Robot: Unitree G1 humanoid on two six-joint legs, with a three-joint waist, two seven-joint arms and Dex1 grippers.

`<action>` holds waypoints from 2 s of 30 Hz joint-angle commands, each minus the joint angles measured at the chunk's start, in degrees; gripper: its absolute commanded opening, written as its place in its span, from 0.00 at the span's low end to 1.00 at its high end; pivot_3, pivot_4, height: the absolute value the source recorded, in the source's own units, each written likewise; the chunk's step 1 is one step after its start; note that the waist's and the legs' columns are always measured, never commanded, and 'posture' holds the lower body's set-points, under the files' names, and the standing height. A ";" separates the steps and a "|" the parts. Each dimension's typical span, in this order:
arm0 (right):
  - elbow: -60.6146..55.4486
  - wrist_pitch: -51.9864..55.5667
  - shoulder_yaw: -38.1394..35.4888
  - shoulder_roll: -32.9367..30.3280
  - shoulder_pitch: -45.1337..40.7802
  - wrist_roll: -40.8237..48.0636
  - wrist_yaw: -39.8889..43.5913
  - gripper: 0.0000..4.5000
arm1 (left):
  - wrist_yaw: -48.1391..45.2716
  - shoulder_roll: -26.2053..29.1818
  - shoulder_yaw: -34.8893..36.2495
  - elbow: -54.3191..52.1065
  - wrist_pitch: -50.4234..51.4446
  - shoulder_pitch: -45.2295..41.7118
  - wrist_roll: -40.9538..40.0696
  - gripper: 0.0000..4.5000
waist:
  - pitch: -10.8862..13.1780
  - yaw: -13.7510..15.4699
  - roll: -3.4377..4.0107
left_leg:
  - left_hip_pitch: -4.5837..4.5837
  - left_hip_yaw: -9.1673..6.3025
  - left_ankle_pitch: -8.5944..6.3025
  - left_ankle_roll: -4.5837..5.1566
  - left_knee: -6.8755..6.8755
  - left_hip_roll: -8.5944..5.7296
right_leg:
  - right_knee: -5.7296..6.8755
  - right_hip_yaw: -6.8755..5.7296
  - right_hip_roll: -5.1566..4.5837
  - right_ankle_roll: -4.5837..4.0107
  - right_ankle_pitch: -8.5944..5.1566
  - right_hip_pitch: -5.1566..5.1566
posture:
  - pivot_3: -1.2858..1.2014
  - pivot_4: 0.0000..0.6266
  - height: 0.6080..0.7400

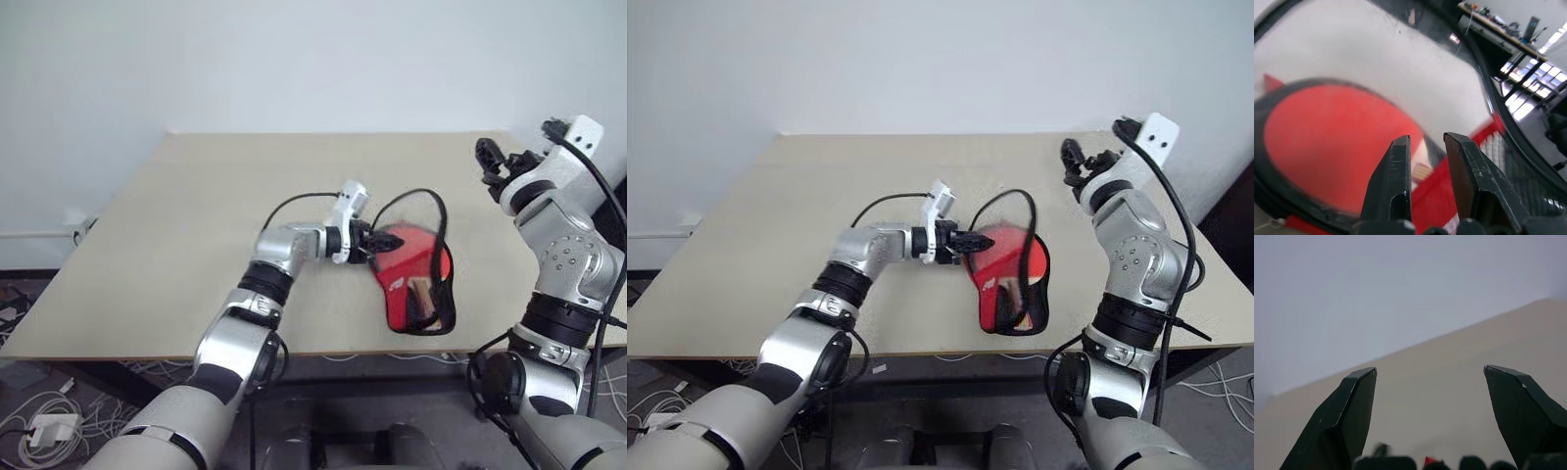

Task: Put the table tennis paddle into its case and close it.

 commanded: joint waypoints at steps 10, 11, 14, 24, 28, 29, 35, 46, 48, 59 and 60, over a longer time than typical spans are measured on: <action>-0.50 0.81 5.14 -0.48 1.69 1.36 -0.47 0.85 | 0.73 1.74 5.78 -7.73 7.84 -0.14 -4.26 0.29 | 0.01 -0.29 0.02 | -0.02 -0.31 -0.05 0.10 0.04 0.02 | 0.01 0.11 0.07 -0.01 0.00 -0.02 | 0.52 0.00 0.88; -0.25 0.93 5.48 -0.42 1.89 1.41 -0.43 0.85 | 0.87 2.37 5.94 -10.37 10.59 1.03 -5.12 0.34 | 0.01 -0.32 0.02 | -0.01 -0.33 -0.05 0.10 0.06 0.02 | 0.02 0.11 0.07 -0.01 0.00 -0.01 | 0.52 0.00 0.88; 0.03 1.01 6.27 -0.08 2.33 1.51 -0.56 0.85 | 2.56 3.75 6.26 -19.07 19.77 5.45 -7.88 0.53 | 0.00 -0.31 0.03 | -0.01 -0.54 -0.05 0.09 0.08 0.03 | 0.04 0.10 0.10 0.00 0.00 0.04 | 0.52 0.00 0.88; 0.20 1.55 7.62 0.55 3.50 2.07 -1.14 0.85 | 20.44 -2.57 14.46 -27.31 42.25 8.82 -12.18 0.84 | 0.01 -0.01 0.02 | -0.06 -0.89 -0.05 0.09 0.22 -0.06 | 0.01 -0.08 0.10 0.03 -0.02 0.23 | 0.52 0.00 0.88; 0.20 1.80 7.50 0.92 3.39 2.60 -1.58 0.85 | 26.24 -5.97 18.55 -25.77 46.55 7.62 -12.33 0.84 | 0.01 -0.01 0.02 | -0.07 -0.90 -0.05 0.09 0.24 -0.06 | 0.00 -0.09 0.10 0.04 -0.02 0.23 | 0.52 0.00 0.88; 0.17 1.98 7.25 1.05 3.31 2.90 -1.70 0.85 | 27.30 -6.43 18.37 -25.65 47.40 7.69 -11.82 0.84 | 0.00 -0.01 0.02 | -0.06 -0.90 -0.05 0.09 0.23 -0.06 | 0.00 -0.09 0.11 0.04 -0.03 0.23 | 0.52 0.00 0.88; -0.48 3.01 7.04 0.83 3.86 3.31 -2.18 0.85 | 35.14 -9.80 25.32 -22.17 50.03 6.44 -11.20 0.84 | 0.01 0.02 0.02 | -0.06 -0.91 -0.05 0.09 0.23 -0.06 | -0.01 -0.09 0.12 0.04 -0.02 0.23 | 0.52 0.00 0.88; 0.50 3.64 4.94 1.66 3.01 5.31 -2.97 0.85 | 40.60 -12.57 27.30 -13.83 43.89 5.16 -10.73 0.84 | 0.00 0.11 0.02 | -0.06 -0.95 -0.06 0.08 0.23 -0.07 | -0.04 -0.15 0.11 0.03 -0.02 0.28 | 0.52 0.00 0.88; 0.72 3.47 4.85 1.62 2.91 5.56 -3.17 0.85 | 40.75 -12.98 27.29 -12.41 42.92 4.51 -11.06 0.84 | 0.00 0.12 0.02 | -0.05 -0.95 -0.06 0.08 0.24 -0.09 | -0.06 -0.15 0.09 0.03 -0.02 0.31 | 0.52 0.00 0.88; 1.45 8.58 15.36 -4.00 6.78 0.30 -1.42 0.85 | 39.00 -14.71 26.80 -5.13 39.23 1.22 -12.68 0.84 | 0.00 0.17 0.02 | -0.06 -1.00 -0.07 0.10 0.24 -0.14 | -0.07 -0.20 0.03 0.02 -0.02 0.34 | 0.52 0.00 0.88; 1.92 9.64 18.64 -6.25 7.83 -1.62 -0.61 0.85 | 38.90 -14.86 26.87 -4.75 38.95 1.04 -12.82 0.84 | 0.00 0.22 0.02 | -0.06 -1.00 -0.08 0.12 0.24 -0.15 | -0.08 -0.21 0.01 0.03 -0.03 0.34 | 0.52 0.00 0.88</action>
